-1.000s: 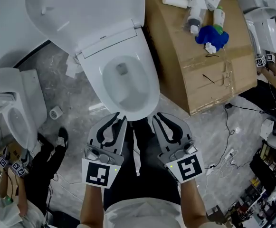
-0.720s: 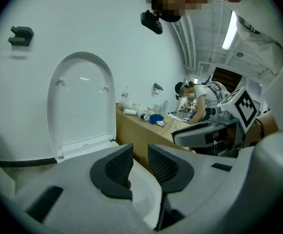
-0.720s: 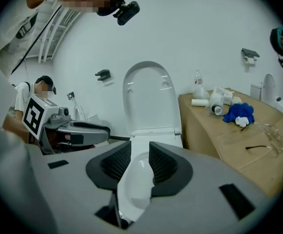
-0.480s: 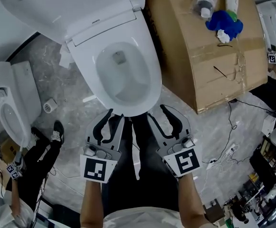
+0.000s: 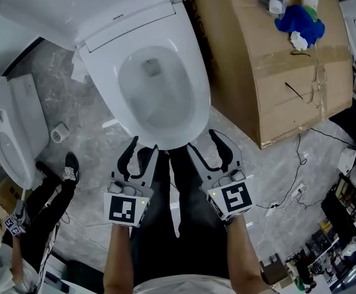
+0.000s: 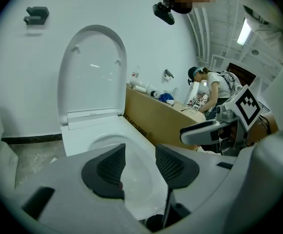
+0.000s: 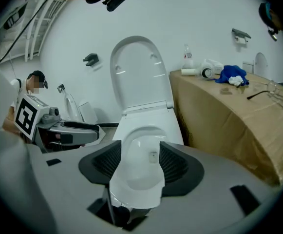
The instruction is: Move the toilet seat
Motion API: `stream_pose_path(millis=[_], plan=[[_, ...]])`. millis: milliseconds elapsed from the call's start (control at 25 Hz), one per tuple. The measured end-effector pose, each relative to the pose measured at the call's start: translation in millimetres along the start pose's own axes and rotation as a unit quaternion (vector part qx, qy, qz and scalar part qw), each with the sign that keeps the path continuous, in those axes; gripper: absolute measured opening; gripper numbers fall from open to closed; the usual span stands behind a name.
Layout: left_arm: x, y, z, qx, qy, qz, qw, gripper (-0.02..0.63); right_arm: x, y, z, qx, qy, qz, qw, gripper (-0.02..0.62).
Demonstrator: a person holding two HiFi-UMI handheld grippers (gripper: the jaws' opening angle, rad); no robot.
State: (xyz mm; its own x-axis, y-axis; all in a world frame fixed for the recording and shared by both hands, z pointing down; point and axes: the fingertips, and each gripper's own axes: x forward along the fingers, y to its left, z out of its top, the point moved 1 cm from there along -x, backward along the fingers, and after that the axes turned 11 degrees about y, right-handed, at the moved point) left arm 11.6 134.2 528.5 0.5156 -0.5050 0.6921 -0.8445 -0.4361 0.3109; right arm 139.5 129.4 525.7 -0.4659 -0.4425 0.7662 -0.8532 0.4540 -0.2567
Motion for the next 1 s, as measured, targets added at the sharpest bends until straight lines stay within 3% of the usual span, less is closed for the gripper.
stream_pose_path(millis=[520, 1000], plan=[[27, 22, -53, -0.005, 0.024, 0.017, 0.9996, 0.292, 42, -21, -55, 0.033, 0.046, -0.020, 0.998, 0.267], [54, 48, -100, -0.042, 0.059, 0.038, 0.9967, 0.365, 75, -35, -96, 0.057, 0.089, -0.033, 0.994, 0.315]])
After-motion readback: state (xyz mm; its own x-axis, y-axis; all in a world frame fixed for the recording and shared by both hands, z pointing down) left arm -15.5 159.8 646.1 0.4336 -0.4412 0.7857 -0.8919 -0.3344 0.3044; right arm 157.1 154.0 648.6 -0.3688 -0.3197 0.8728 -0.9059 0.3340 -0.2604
